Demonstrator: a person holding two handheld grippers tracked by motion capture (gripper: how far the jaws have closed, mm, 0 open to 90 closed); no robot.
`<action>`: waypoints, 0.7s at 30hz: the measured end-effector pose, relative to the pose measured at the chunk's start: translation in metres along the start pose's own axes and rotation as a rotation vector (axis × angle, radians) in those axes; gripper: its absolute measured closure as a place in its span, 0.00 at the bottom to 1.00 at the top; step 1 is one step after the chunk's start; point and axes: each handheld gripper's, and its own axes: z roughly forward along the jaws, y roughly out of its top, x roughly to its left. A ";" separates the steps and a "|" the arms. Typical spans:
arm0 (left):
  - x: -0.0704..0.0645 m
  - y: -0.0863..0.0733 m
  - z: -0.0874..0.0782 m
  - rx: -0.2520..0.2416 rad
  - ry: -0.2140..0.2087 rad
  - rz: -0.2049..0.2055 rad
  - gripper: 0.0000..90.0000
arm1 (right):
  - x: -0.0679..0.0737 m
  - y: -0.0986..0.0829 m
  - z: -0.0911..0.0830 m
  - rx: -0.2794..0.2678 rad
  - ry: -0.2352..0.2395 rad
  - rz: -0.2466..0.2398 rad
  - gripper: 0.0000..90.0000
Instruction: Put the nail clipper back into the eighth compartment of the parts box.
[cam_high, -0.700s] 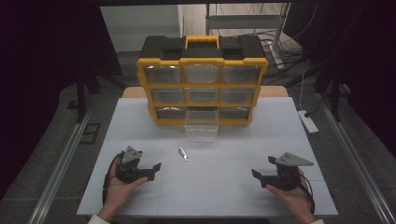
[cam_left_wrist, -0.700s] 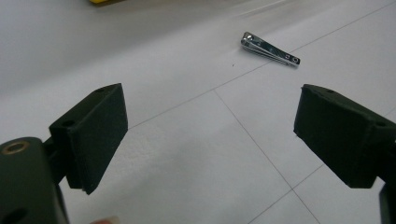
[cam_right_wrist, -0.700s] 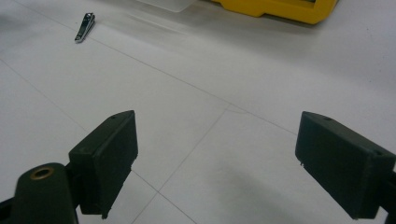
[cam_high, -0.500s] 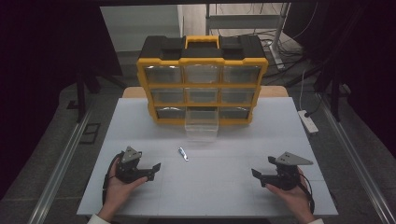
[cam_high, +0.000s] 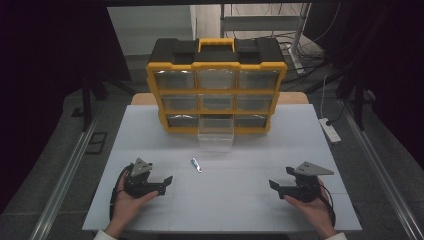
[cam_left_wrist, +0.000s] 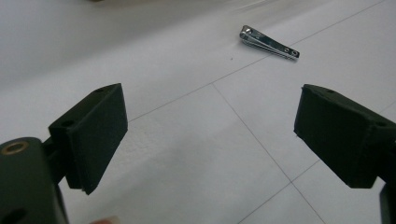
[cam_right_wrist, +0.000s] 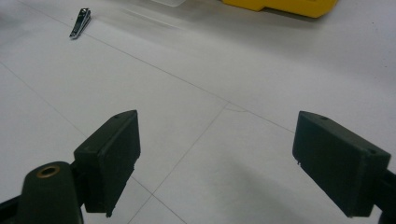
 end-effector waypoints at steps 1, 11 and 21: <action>-0.001 0.000 0.000 -0.001 -0.002 0.002 0.12 | 0.001 0.000 0.000 -0.001 -0.004 -0.001 0.18; -0.003 0.003 -0.002 -0.012 -0.002 0.017 0.11 | 0.008 0.001 0.005 0.016 -0.001 0.006 0.19; -0.003 0.003 -0.001 -0.009 -0.008 0.016 0.12 | 0.015 0.004 0.006 0.030 -0.012 0.015 0.18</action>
